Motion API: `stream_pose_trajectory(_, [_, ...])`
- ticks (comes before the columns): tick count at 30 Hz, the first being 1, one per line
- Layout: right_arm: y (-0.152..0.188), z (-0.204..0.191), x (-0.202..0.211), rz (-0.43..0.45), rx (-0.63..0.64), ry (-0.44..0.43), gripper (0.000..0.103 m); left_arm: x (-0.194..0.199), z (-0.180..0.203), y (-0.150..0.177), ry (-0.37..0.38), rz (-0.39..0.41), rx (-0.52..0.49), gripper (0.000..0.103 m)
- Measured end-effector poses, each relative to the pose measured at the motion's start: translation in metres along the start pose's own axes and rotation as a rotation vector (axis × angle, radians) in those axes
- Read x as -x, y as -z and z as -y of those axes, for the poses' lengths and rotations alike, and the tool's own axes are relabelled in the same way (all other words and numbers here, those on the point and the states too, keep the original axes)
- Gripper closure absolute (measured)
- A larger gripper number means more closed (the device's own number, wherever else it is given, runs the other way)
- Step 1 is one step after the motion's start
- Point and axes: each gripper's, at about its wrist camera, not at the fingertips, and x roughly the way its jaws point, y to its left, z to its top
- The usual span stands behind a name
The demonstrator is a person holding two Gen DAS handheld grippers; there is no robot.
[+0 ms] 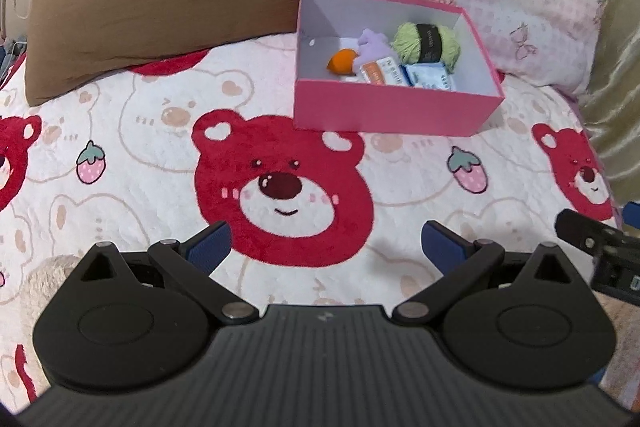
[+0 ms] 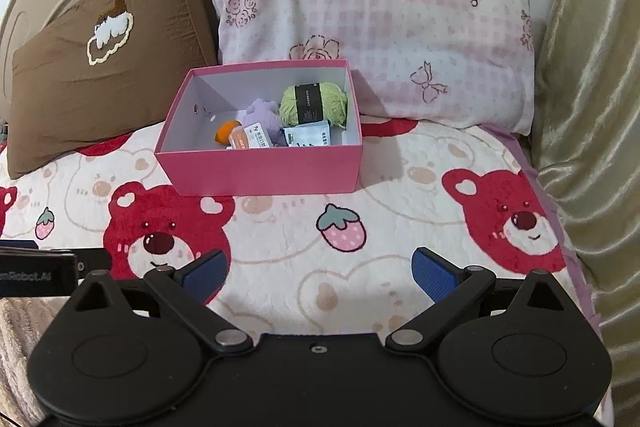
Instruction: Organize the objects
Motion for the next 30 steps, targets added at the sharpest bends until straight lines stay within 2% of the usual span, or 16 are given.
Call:
stream_pose_trajectory(9, [0.006,-0.006,-0.001,-0.013,0.010,-0.008,0.003,-0.015,0.000,0.006,0.006,-0.057,-0.038,0.000])
stream_pose_trajectory(18, [0.010,-0.012,0.002,-0.010,0.056,0.004,0.003,-0.012,-0.001,0.006,0.022,-0.066,-0.076,0.000])
stream_pose_trajectory(26, [0.014,-0.005,-0.002,-0.018,0.034,-0.024,0.003,-0.015,-0.005,0.011,0.017,-0.098,-0.089,0.000])
stream_pose_trajectory(30, [0.016,-0.004,-0.001,-0.018,0.037,-0.029,0.003,-0.013,-0.004,0.011,0.044,-0.100,-0.096,0.000])
